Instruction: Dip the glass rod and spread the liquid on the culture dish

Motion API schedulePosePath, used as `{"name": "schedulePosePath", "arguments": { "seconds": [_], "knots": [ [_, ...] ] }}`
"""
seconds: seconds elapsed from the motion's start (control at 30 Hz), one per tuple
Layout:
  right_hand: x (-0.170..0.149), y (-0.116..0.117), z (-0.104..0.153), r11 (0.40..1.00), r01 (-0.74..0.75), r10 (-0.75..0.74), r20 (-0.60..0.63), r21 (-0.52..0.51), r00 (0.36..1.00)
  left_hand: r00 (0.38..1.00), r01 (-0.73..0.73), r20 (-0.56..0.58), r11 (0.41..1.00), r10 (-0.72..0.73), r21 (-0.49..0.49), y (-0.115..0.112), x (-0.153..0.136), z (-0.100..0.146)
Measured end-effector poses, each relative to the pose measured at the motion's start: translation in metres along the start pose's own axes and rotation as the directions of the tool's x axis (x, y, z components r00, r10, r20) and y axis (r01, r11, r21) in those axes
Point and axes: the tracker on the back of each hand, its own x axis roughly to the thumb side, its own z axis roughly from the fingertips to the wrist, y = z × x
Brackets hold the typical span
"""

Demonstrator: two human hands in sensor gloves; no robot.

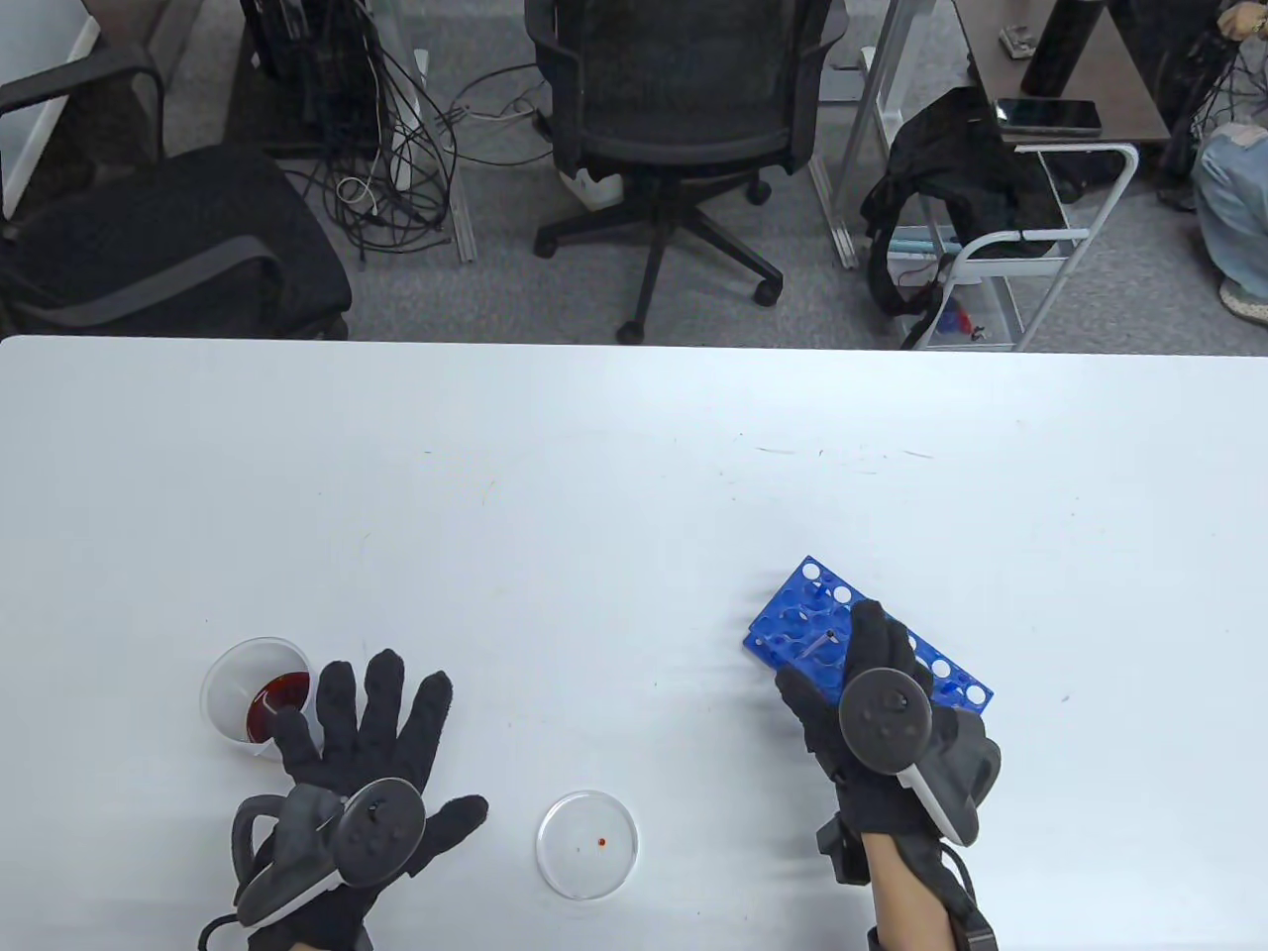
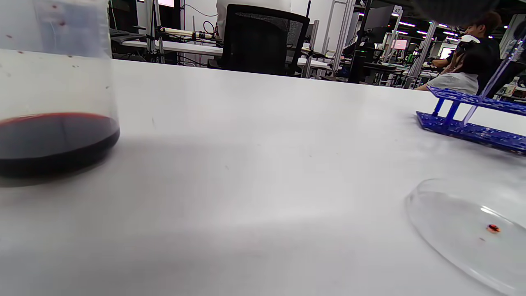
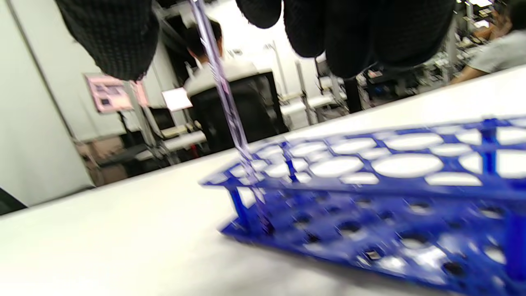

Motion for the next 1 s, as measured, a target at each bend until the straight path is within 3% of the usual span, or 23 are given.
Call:
{"name": "schedulePosePath", "arguments": {
  "seconds": [0.2, 0.47, 0.73, 1.0],
  "knots": [
    [0.033, -0.024, 0.036, 0.994, 0.036, -0.015, 0.193, -0.104, 0.981, 1.0, -0.002, 0.024, 0.999, 0.003, -0.049, -0.002, 0.002, -0.002],
    [0.092, -0.006, 0.068, 1.0, 0.0, -0.012, 0.498, 0.024, 0.867, 1.0, 0.007, 0.031, 0.998, -0.005, -0.059, -0.004, 0.005, -0.002],
    [0.1, 0.064, 0.06, 0.933, -0.246, 0.083, 0.509, 0.262, 0.857, 0.999, 0.019, 0.037, 0.996, -0.016, -0.091, -0.007, 0.009, -0.004],
    [0.098, 0.074, 0.058, 0.937, -0.252, 0.099, 0.511, 0.241, 0.854, 0.999, 0.028, 0.04, 0.994, -0.024, -0.107, -0.01, 0.013, -0.005]
  ]
}}
